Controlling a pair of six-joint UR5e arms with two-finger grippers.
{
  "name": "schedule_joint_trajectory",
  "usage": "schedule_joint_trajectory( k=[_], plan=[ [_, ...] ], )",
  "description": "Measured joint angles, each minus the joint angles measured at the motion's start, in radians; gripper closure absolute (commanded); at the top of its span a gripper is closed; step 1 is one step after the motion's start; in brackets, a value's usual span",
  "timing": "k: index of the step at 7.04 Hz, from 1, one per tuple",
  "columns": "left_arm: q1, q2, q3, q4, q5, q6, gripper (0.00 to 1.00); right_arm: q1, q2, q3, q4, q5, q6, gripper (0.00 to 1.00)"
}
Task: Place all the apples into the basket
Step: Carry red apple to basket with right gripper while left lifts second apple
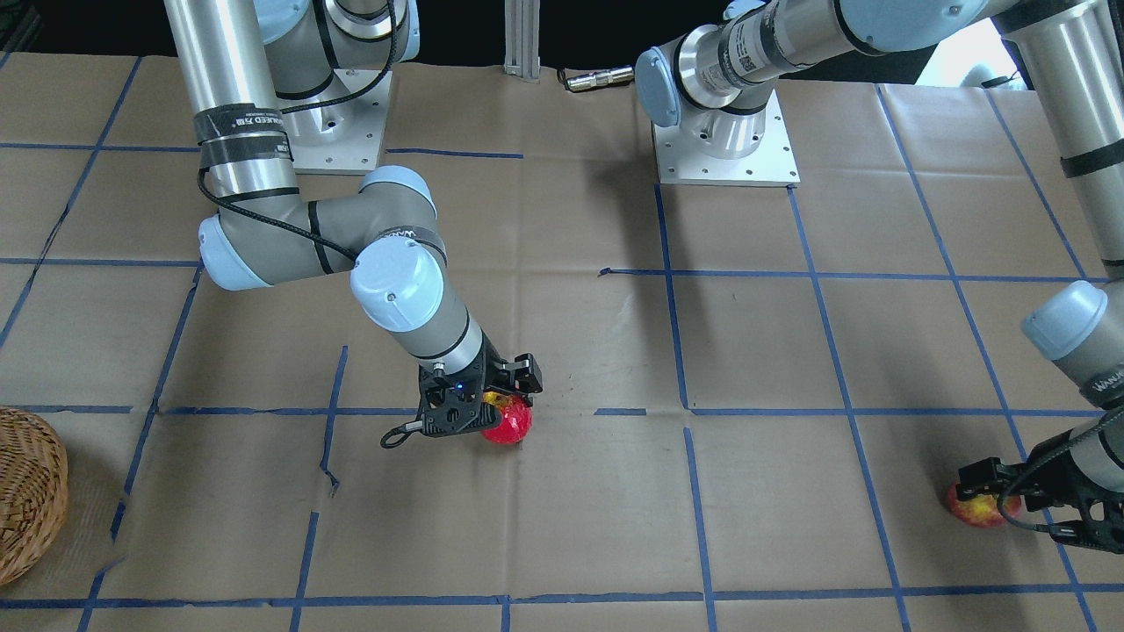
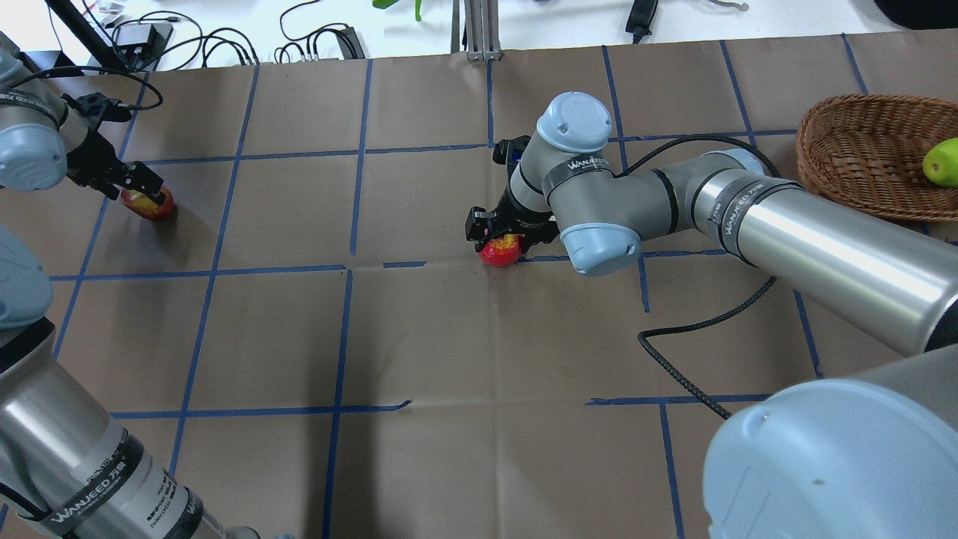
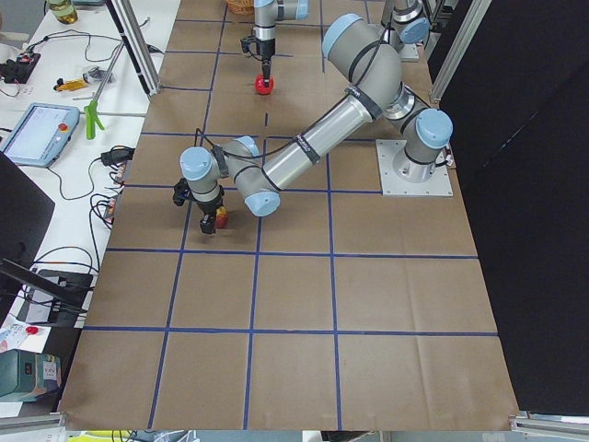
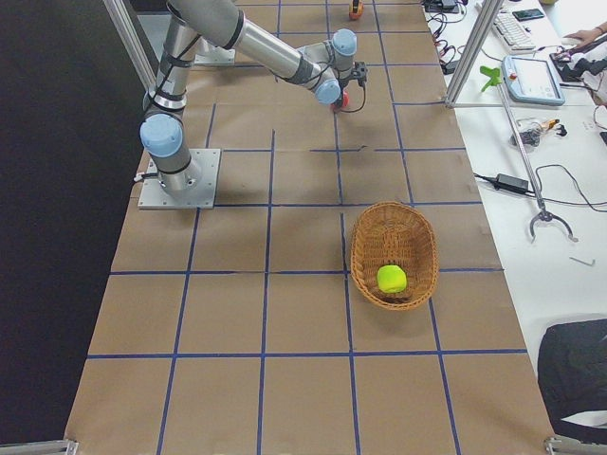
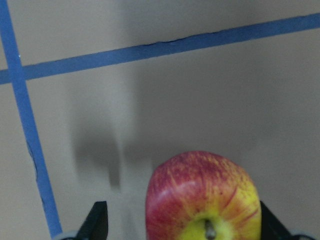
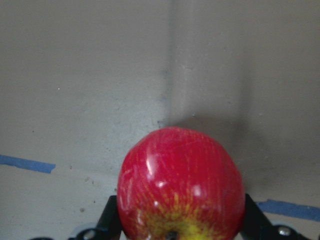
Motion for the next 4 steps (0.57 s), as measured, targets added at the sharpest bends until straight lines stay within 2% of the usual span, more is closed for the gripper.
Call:
schedule_joint_trajectory(
  k=[1,2,4],
  plan=[
    [-0.005,0.0,0.002,-0.003,0.0,-0.013,0.57,-0.02,-0.018,-0.007,0.004,-0.008,0.001,0.68],
    [-0.009,0.003,0.004,-0.012,-0.003,-0.035,0.63,-0.069,-0.052,-0.021,0.033,-0.031,-0.002,0.68],
    [-0.047,0.042,0.014,-0.075,-0.013,-0.099,0.72,-0.221,-0.116,-0.087,0.183,-0.135,-0.062,0.68]
  ],
)
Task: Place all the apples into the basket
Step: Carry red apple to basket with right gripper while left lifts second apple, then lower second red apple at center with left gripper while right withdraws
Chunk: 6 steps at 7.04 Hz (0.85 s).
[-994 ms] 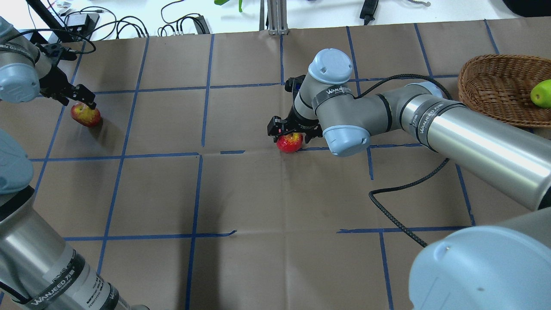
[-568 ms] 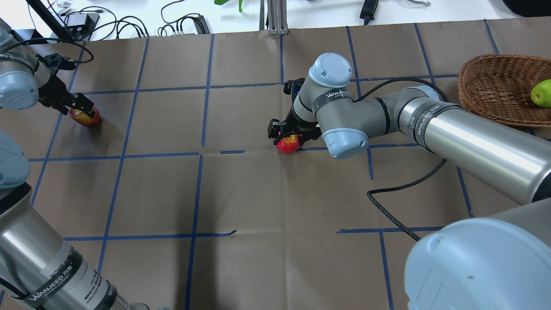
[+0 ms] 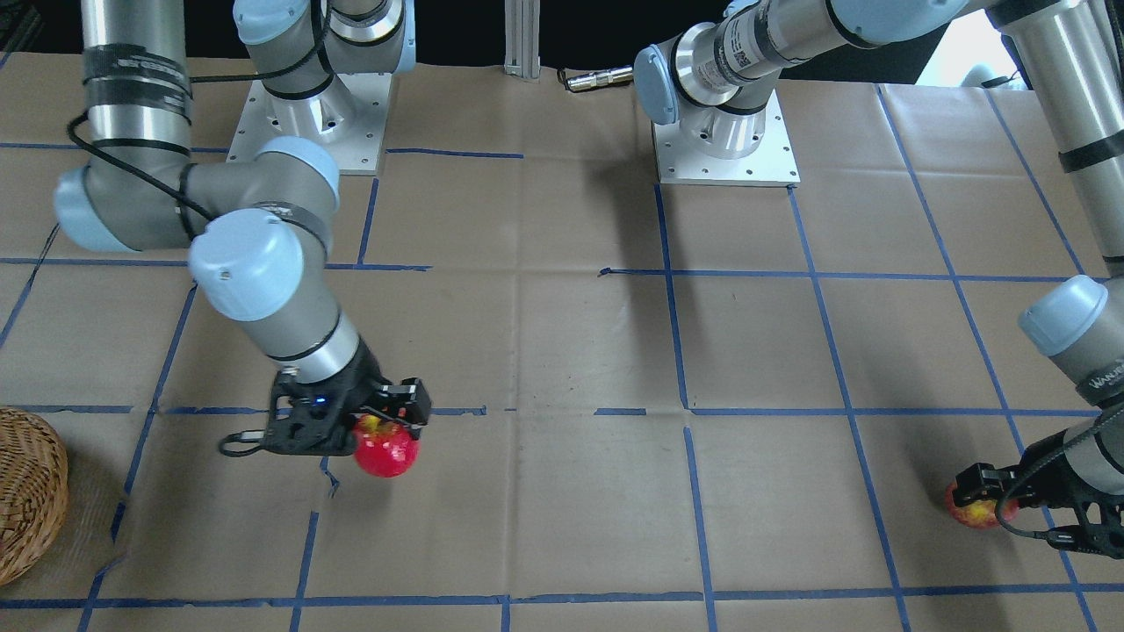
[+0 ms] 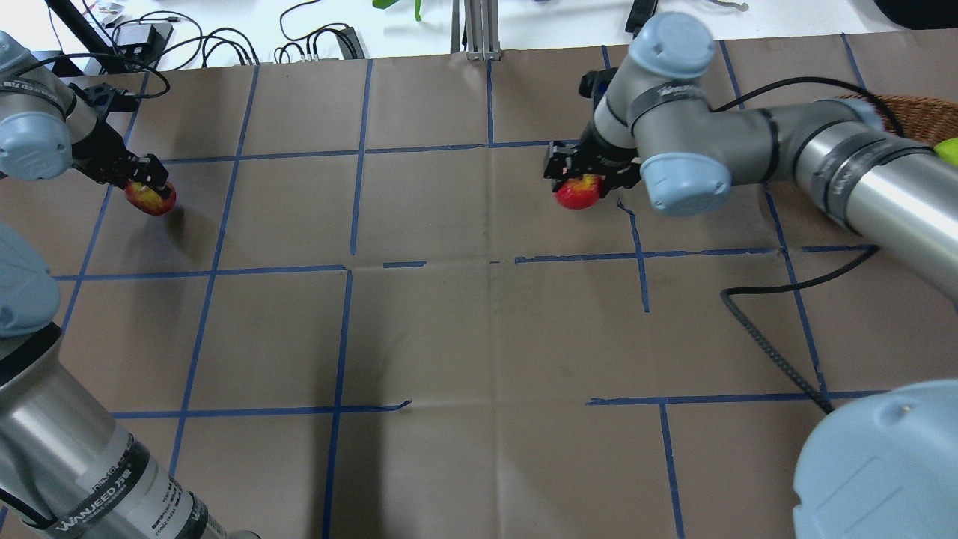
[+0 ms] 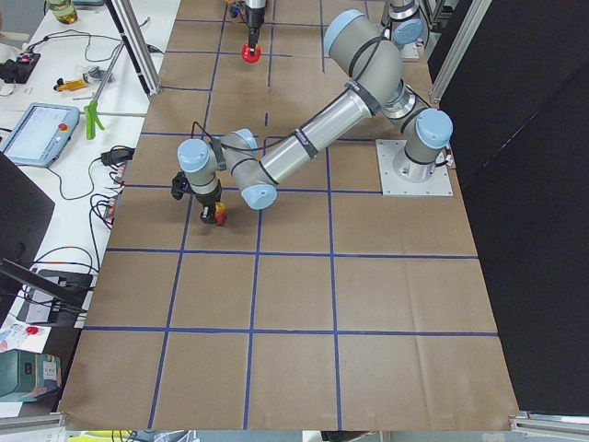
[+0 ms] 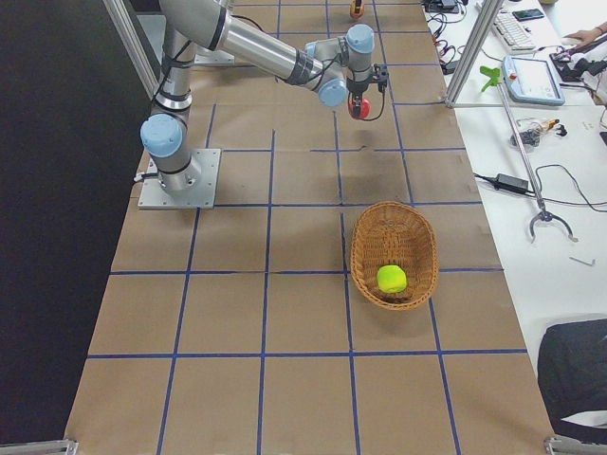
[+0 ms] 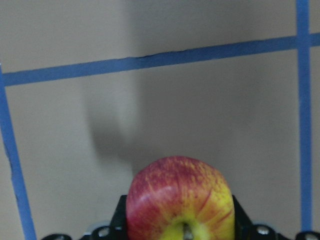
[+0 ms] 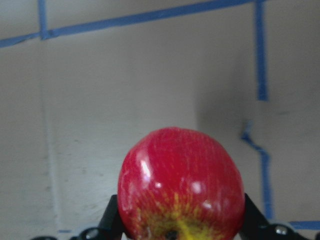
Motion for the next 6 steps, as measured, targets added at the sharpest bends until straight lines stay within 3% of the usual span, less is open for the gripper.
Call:
schedule_joint_trajectory(
  k=[3,6],
  plan=[
    [-0.221,0.177,0.004,-0.194,0.044,-0.227,0.72,-0.262,0.052,-0.226,0.263,-0.155,-0.36,0.71],
    [-0.571,0.268,-0.038,-0.29,-0.015,-0.493,0.73,-0.509,0.214,-0.378,0.287,-0.203,-0.798,0.72]
  ],
)
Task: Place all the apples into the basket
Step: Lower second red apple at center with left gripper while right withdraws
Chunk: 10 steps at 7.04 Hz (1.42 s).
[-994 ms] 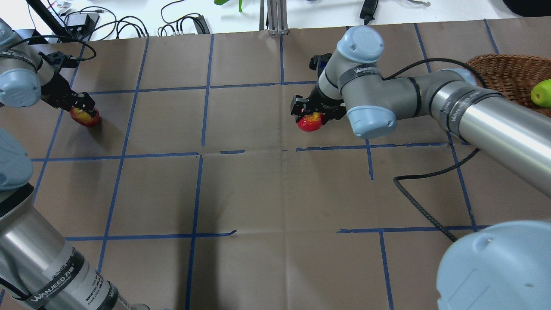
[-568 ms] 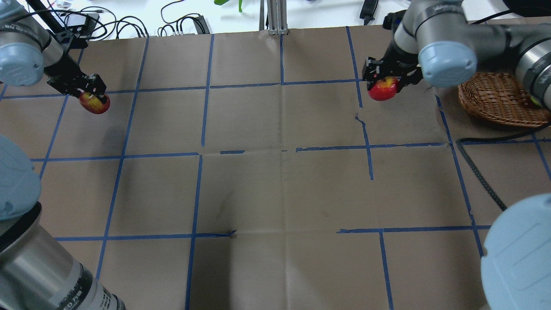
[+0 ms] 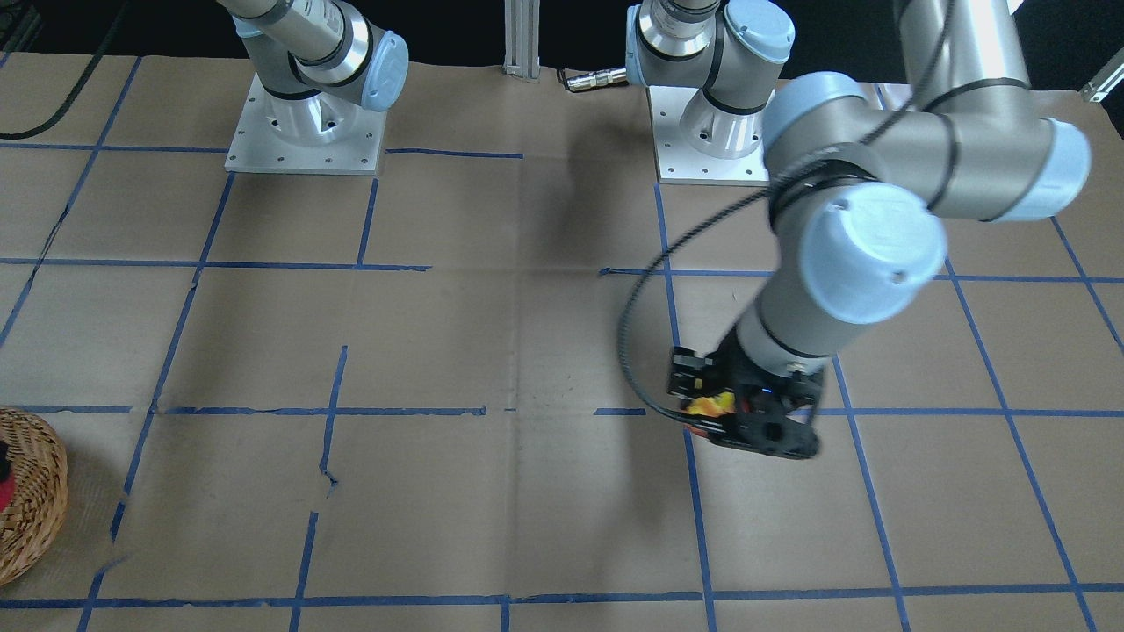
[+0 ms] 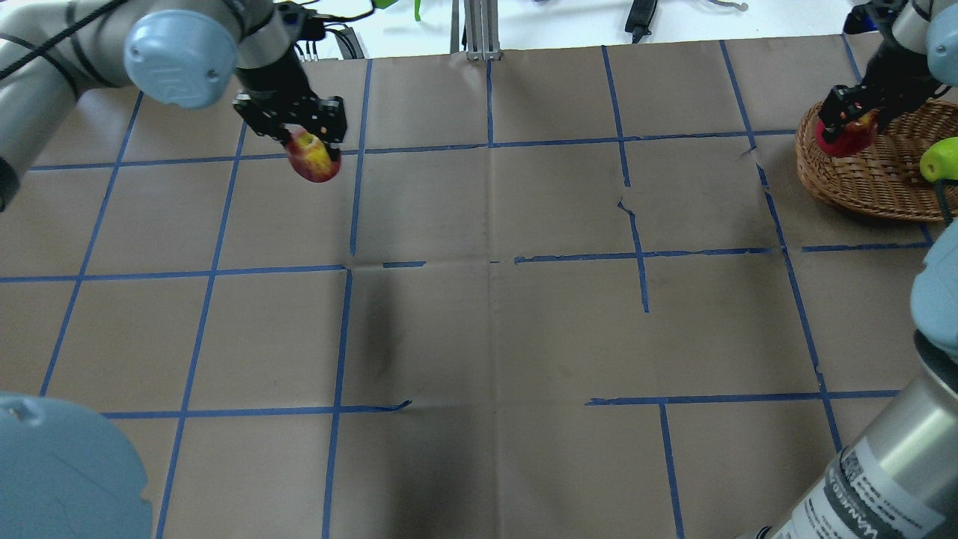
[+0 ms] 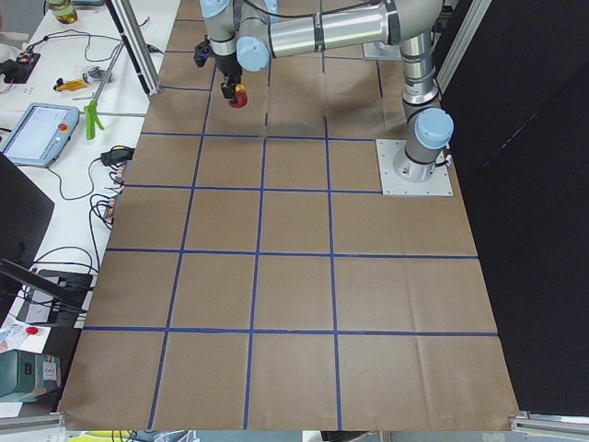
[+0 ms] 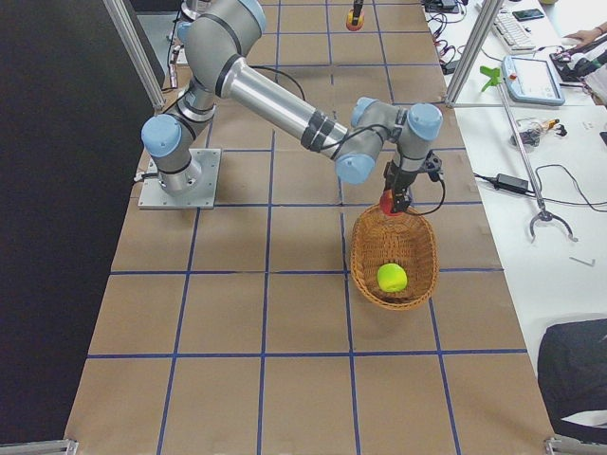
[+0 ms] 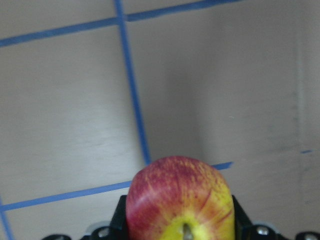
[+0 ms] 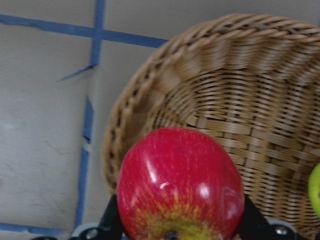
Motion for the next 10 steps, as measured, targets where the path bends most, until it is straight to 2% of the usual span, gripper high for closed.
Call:
schedule_joint_trajectory(
  k=[1,2,3,4,6,7,8,10],
  plan=[
    [-0.083,-0.012,-0.032,0.016,-0.034,-0.068,0.74,-0.054,0.041,-0.024,-0.001,0.0,-0.086,0.71],
    [-0.134,-0.045,-0.069,0.068,-0.056,-0.114,0.74,-0.087,0.07,-0.031,-0.007,0.0,-0.14,0.54],
    [-0.16,-0.085,-0.098,0.144,-0.076,-0.146,0.74,-0.105,0.088,-0.032,-0.017,-0.002,-0.163,0.1],
    [-0.176,-0.122,-0.113,0.214,-0.089,-0.168,0.74,-0.116,0.098,-0.03,-0.025,-0.006,-0.17,0.0],
    [-0.193,-0.175,-0.118,0.298,-0.095,-0.186,0.71,-0.121,0.095,-0.03,-0.022,-0.01,-0.167,0.0],
    [-0.197,-0.19,-0.119,0.314,-0.095,-0.19,0.61,-0.12,0.083,-0.033,-0.007,-0.01,-0.163,0.0],
    [-0.202,-0.203,-0.119,0.324,-0.094,-0.192,0.01,-0.111,0.057,-0.033,0.039,-0.007,-0.143,0.0],
    [-0.209,-0.193,-0.102,0.335,-0.09,-0.191,0.01,-0.018,-0.021,-0.018,0.144,0.003,0.015,0.01]
  ],
)
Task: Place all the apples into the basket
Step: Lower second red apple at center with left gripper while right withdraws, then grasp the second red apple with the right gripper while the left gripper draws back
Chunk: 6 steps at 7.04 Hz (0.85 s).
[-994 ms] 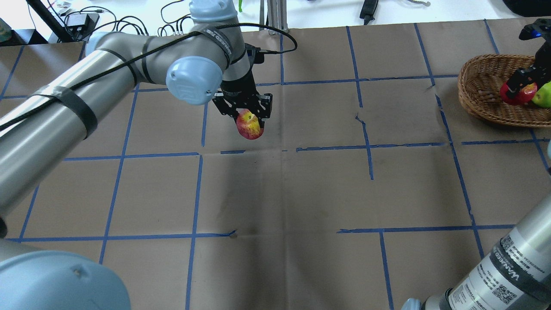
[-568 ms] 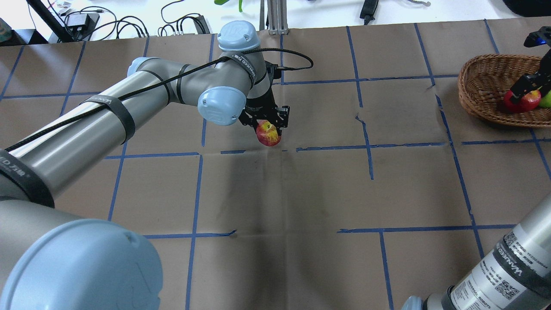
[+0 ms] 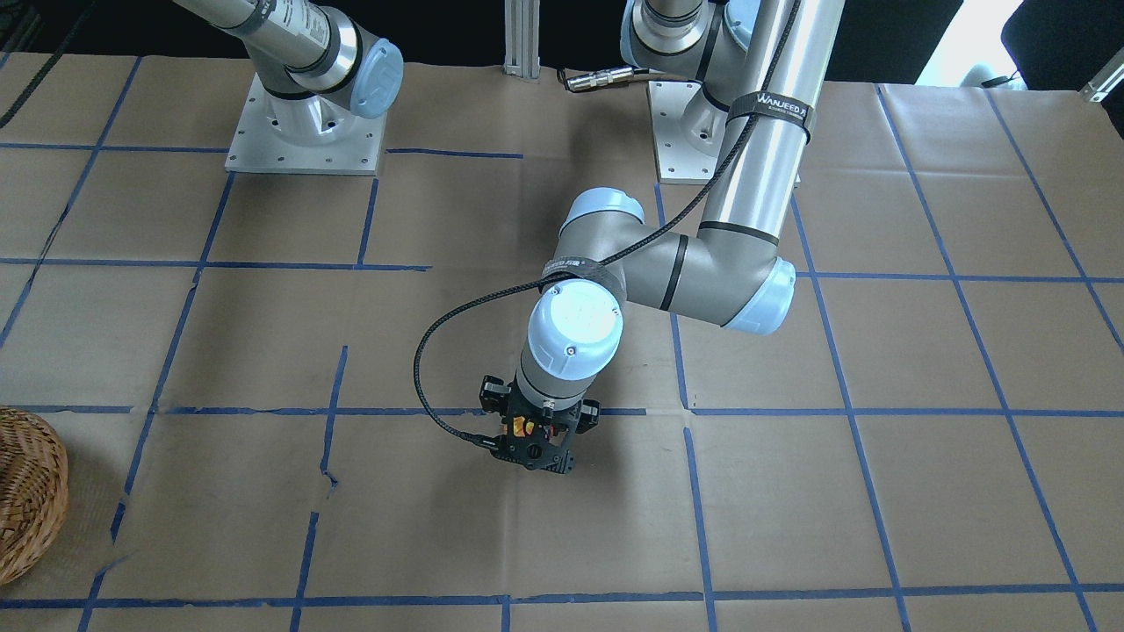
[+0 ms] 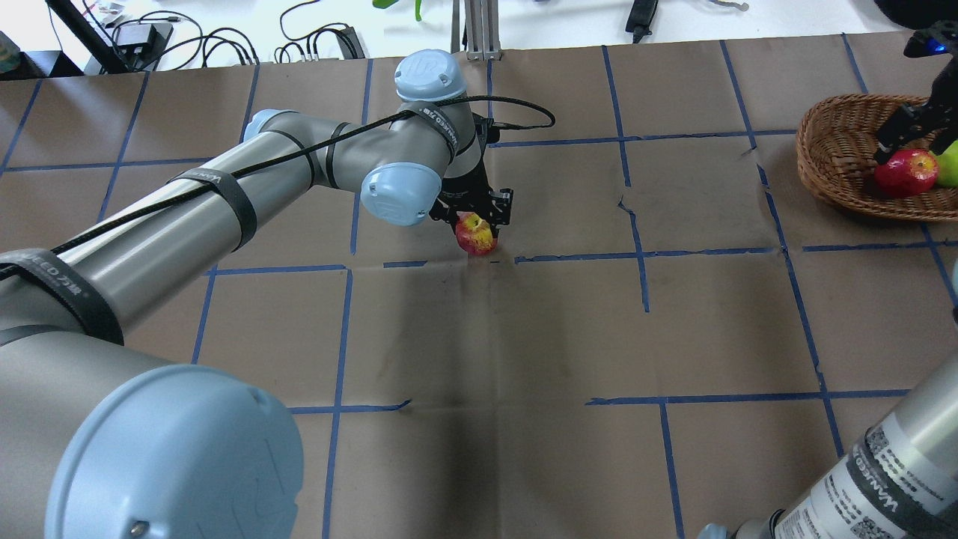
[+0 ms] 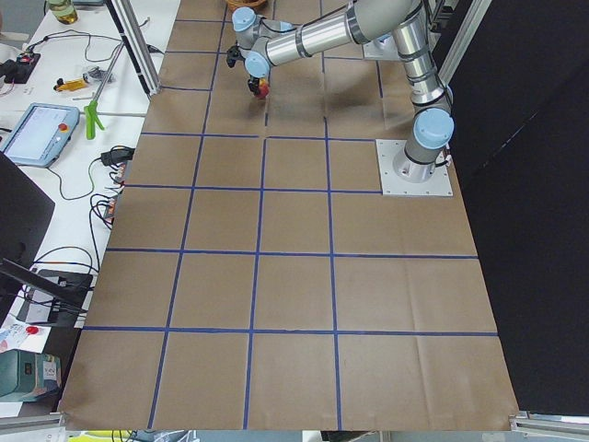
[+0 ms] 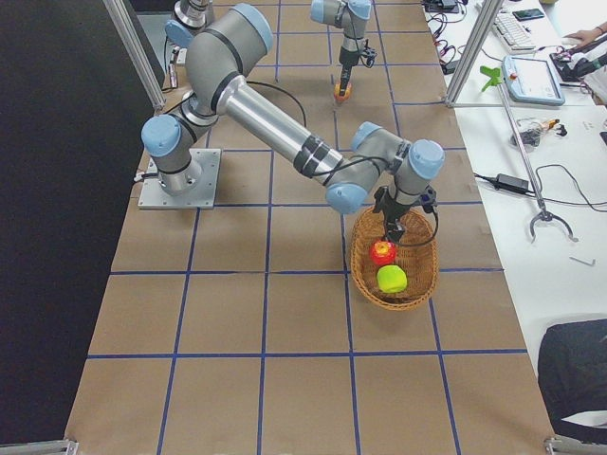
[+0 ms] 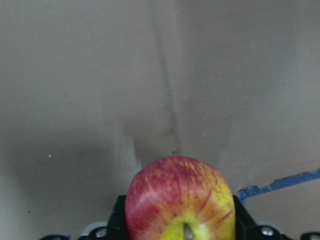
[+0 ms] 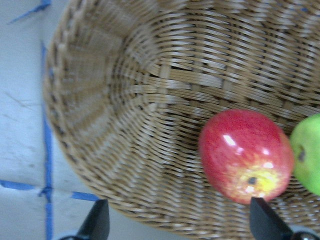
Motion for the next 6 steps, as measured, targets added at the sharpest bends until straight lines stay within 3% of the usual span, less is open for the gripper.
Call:
schedule_joint_trajectory(
  k=[3,6],
  plan=[
    [0.026,0.123,0.019,-0.028,0.001,0.001,0.01,0.288,-0.137,0.139,0.026,0.022,0.483,0.0],
    [0.218,0.358,0.022,-0.276,0.012,0.015,0.01,0.553,-0.158,0.201,-0.075,0.104,0.976,0.0]
  ],
)
